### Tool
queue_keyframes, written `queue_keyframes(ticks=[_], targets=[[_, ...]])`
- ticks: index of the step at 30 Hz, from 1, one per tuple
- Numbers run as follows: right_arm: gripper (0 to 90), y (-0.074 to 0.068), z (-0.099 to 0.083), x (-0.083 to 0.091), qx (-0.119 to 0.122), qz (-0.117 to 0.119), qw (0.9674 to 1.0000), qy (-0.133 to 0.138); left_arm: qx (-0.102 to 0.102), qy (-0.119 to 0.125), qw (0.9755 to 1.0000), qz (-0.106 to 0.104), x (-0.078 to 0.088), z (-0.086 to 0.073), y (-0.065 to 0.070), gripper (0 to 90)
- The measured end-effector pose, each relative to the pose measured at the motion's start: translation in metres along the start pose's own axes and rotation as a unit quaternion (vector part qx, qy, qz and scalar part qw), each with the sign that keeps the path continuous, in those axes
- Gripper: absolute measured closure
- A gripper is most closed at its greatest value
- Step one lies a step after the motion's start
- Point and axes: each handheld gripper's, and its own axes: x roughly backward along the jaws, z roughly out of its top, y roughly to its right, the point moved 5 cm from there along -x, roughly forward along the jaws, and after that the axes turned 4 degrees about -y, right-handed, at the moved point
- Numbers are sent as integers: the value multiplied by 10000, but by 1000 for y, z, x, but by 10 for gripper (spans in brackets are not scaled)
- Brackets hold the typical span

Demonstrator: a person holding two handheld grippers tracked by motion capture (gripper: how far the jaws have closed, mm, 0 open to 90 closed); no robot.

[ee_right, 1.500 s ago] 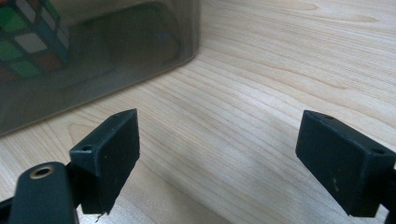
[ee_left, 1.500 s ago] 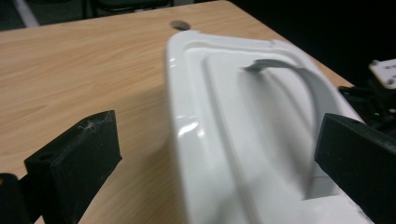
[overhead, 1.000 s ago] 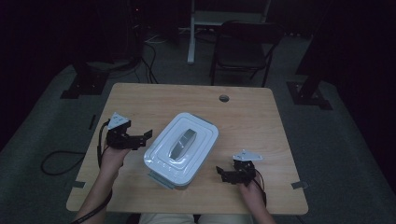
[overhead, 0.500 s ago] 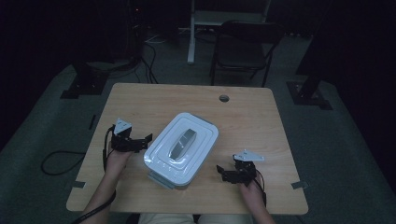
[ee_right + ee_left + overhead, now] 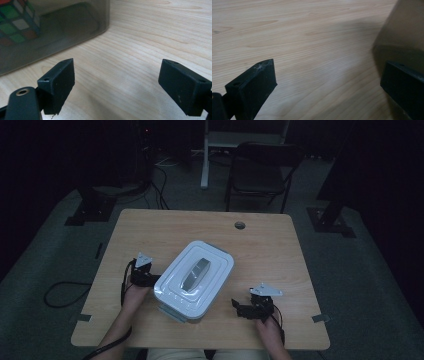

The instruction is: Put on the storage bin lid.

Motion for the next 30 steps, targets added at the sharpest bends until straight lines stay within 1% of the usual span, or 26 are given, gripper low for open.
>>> queue_keyframes(ticks=[4, 6, 8, 10, 12, 13, 14, 16, 17, 19, 20, 21, 22, 23, 26, 27, 28, 30], targets=[[134, -1, 1, -1, 10, -50, 10000, 12, -50, -7, 10000, 61, 2, -1, 4, 11], [134, -1, 3, -2, -21, -18, 10000, 28, -58, -34, 10000, 24, 2, -2, 6, 11], [134, -2, 5, -2, -30, -1, 10000, 64, -51, -125, 9999, -56, 3, -4, 11, 11], [134, -5, 7, -3, -38, 18, 10000, 72, -57, -116, 9999, -85, 3, -5, 15, 11], [134, -7, 8, -4, -11, -37, 10000, 88, -40, -180, 9998, -113, 3, -7, 19, 11], [133, -8, 8, -5, 4, -21, 9999, 100, -31, -174, 9998, -124, 4, -7, 21, 11], [130, -9, 9, -6, 3, 6, 9999, 107, -55, -160, 9998, -126, 4, -8, 23, 11], [130, -10, 10, -6, 6, -42, 9999, 165, -92, -177, 9997, -150, 5, -9, 27, 11], [130, -10, 11, -6, -2, -36, 9998, 171, -94, -176, 9997, -150, 5, -10, 29, 11], [130, -9, 13, -5, -16, -105, 9997, 226, -167, -187, 9996, -150, 7, -11, 34, 11], [130, -9, 14, -4, -30, -100, 9997, 237, -185, -181, 9995, -152, 7, -11, 36, 11], [130, -9, 15, -4, -32, -97, 9996, 250, -194, -191, 9994, -195, 7, -12, 40, 11], [130, -9, 16, -4, -21, -142, 9995, 269, -203, -232, 9993, -226, 7, -13, 42, 11], [130, -9, 17, -4, -3, -125, 9996, 252, -188, -242, 9993, -218, 6, -13, 44, 11], [131, -6, 18, -4, 15, -136, 9996, 244, -294, -282, 9990, -176, 7, -13, 52, 11], [131, -5, 19, -4, 11, -76, 9997, 226, -338, -295, 9989, -149, 8, -14, 54, 11], [131, -3, 19, -4, 3, -100, 9997, 215, -355, -289, 9989, -134, 8, -14, 56, 11], [133, 0, 20, -3, 17, -74, 9998, 187, -360, -342, 9986, -178, 10, -15, 59, 12]])
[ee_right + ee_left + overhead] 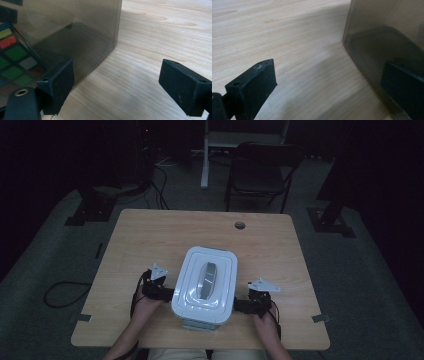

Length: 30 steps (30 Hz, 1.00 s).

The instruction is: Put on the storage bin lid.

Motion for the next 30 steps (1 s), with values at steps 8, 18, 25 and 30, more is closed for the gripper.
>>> queue_keyframes(ticks=[8, 18, 25, 30], targets=[[134, 12, -2, 4, 100, -85, 9998, -115, -109, -58, 9999, -83, 0, 3, 15, 12], [140, 31, -2, 9, 75, -252, 9996, -129, -307, -127, 9991, -253, -6, 7, 33, 12], [129, 40, -6, 12, 44, -359, 9992, -145, -405, -120, 9983, -408, -12, 7, 35, 11], [130, 48, -14, 15, -109, -520, 9985, -155, -386, -110, 9985, -365, -14, 4, 28, 11]])
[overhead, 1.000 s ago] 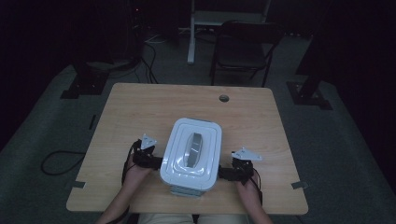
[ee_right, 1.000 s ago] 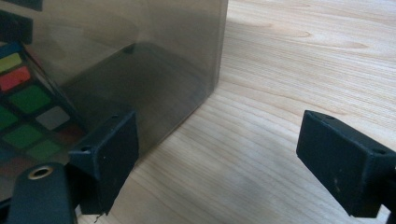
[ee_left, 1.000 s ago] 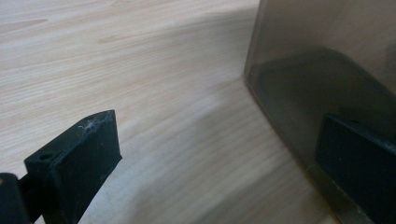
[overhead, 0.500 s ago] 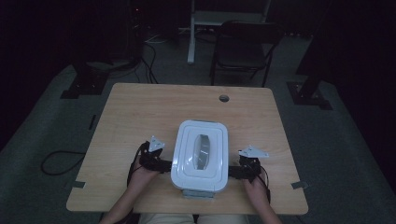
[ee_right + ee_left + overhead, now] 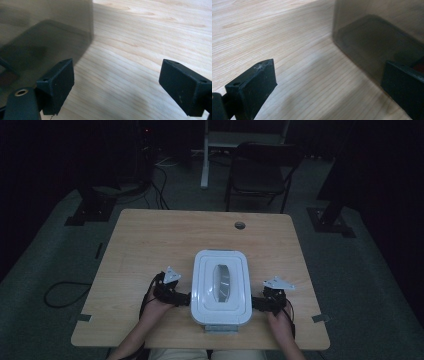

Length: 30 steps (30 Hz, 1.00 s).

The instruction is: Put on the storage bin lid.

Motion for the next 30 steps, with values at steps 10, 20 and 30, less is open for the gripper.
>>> queue_keyframes(ticks=[10, 20, 30], targets=[[130, 20, -10, 8, -302, -224, 9993, 34, 195, 149, 9997, 35, 9, -2, -13, 11], [129, 35, -16, 15, -377, -446, 9983, 8, 316, 122, 9993, 182, 17, -10, -28, 11], [130, 50, -20, 23, -550, -605, 9966, 69, 542, 113, 9976, 410, 31, -20, -49, 11]])
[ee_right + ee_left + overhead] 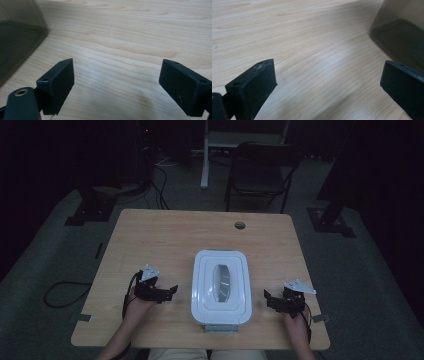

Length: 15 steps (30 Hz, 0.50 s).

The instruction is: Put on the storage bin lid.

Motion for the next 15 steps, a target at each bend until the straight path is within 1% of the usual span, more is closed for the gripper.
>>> queue_keyframes(ticks=[5, 7, 9, 12, 15], targets=[[130, 8, -2, 3, -70, -154, 9999, -15, 87, 49, 9998, 145, 10, -4, -12, 11], [129, 11, -3, 5, -76, -231, 9997, -6, 154, 72, 9997, 188, 14, -6, -18, 11], [130, 16, -4, 7, -93, -356, 9993, -8, 239, 93, 9994, 238, 18, -8, -24, 11], [130, 24, -5, 11, -212, -451, 9988, 23, 358, 119, 9988, 313, 23, -14, -33, 11], [129, 34, -6, 17, -308, -579, 9978, 79, 455, 101, 9982, 388, 26, -19, -38, 11]])
